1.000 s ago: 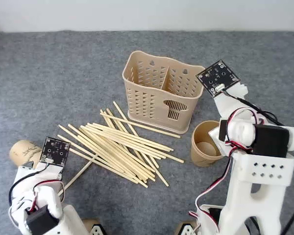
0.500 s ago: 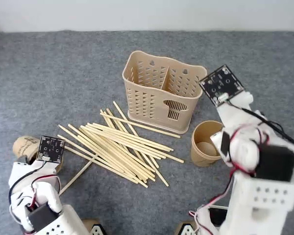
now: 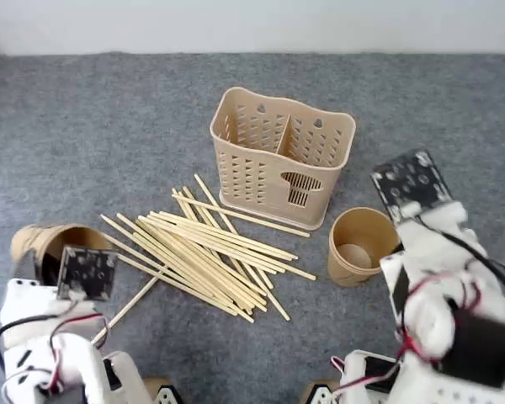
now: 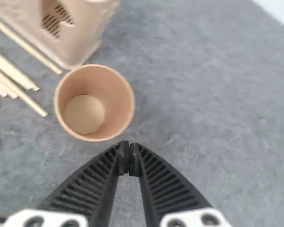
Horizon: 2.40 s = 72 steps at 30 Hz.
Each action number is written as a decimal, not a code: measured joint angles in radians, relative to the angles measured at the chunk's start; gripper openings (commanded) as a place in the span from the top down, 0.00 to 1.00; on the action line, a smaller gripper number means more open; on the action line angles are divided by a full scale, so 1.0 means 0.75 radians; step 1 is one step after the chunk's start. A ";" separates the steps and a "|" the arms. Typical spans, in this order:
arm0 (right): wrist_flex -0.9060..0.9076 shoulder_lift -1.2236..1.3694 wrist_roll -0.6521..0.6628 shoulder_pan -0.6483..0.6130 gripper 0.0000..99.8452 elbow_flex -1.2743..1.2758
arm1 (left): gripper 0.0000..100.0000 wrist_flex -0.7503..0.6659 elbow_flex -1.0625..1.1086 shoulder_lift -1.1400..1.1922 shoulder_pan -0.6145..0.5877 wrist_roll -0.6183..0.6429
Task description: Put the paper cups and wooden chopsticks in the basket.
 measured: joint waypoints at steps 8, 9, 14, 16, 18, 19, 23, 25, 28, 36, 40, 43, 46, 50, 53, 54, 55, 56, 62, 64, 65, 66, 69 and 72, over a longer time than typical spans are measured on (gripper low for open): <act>0.000 -0.129 0.000 0.266 0.99 0.135 | 0.99 0.070 -0.207 0.000 0.280 0.158; -0.004 -0.135 0.000 0.284 0.99 0.174 | 0.99 0.070 -0.211 0.000 0.313 0.170; -0.045 -0.207 -0.065 0.409 0.99 0.340 | 0.99 0.070 -0.303 0.088 0.458 0.284; -0.080 -0.280 -0.141 0.444 0.99 0.403 | 0.99 0.078 -0.383 0.196 0.520 0.338; -0.117 -0.362 -0.215 0.460 0.99 0.462 | 0.99 0.104 -0.479 0.319 0.595 0.387; -0.137 -0.407 -0.248 0.466 0.99 0.499 | 0.99 0.125 -0.532 0.389 0.640 0.407; -0.209 -0.616 -0.348 0.466 0.99 0.657 | 0.99 0.225 -0.745 0.646 0.849 0.491; -0.239 -0.728 -0.383 0.466 0.99 0.743 | 0.99 0.264 -0.839 0.751 0.964 0.542; -0.280 -0.914 -0.407 0.466 0.99 0.878 | 0.99 0.270 -0.941 0.880 1.140 0.608; -0.378 -1.043 -0.417 0.468 0.99 1.109 | 0.99 0.200 -1.035 1.180 1.469 0.651; -0.458 -1.043 -0.419 0.528 0.99 1.172 | 0.99 0.076 -1.035 1.315 1.538 0.651; -0.475 -1.043 -0.419 0.571 0.99 1.174 | 0.99 -0.043 -1.035 1.375 1.610 0.651; -0.475 -1.043 -0.419 0.614 0.99 1.176 | 0.99 -0.170 -1.035 1.424 1.700 0.651; -0.475 -1.043 -0.419 0.665 0.99 1.176 | 0.99 -0.321 -1.035 1.512 1.802 0.651; -0.475 -1.043 -0.419 0.691 0.99 1.176 | 0.99 -0.419 -1.035 1.608 1.839 0.651; -0.475 -1.043 -0.419 0.700 0.99 1.176 | 0.99 -0.450 -1.035 1.643 1.845 0.651; -0.475 -1.043 -0.419 0.708 0.99 1.176 | 0.99 -0.477 -1.035 1.680 1.847 0.651; -0.475 -1.043 -0.419 0.714 0.99 1.176 | 0.99 -0.505 -1.035 1.721 1.849 0.651; -0.475 -1.043 -0.419 0.769 0.99 1.176 | 0.99 -0.601 -1.035 1.933 1.849 0.651; -0.475 -1.043 -0.419 0.784 0.99 1.176 | 0.99 -0.608 -1.035 1.978 1.849 0.651; -0.475 -1.043 -0.419 0.788 0.99 1.176 | 0.99 -0.608 -1.035 1.995 1.849 0.651; -0.475 -1.043 -0.419 0.790 0.99 1.176 | 0.99 -0.610 -1.035 2.011 1.849 0.651; -0.475 -1.056 -0.419 0.790 0.99 1.176 | 0.99 -0.612 -1.035 2.050 1.849 0.651; -0.475 -1.056 -0.419 0.798 0.99 1.176 | 0.93 -0.612 -1.035 2.070 1.849 0.651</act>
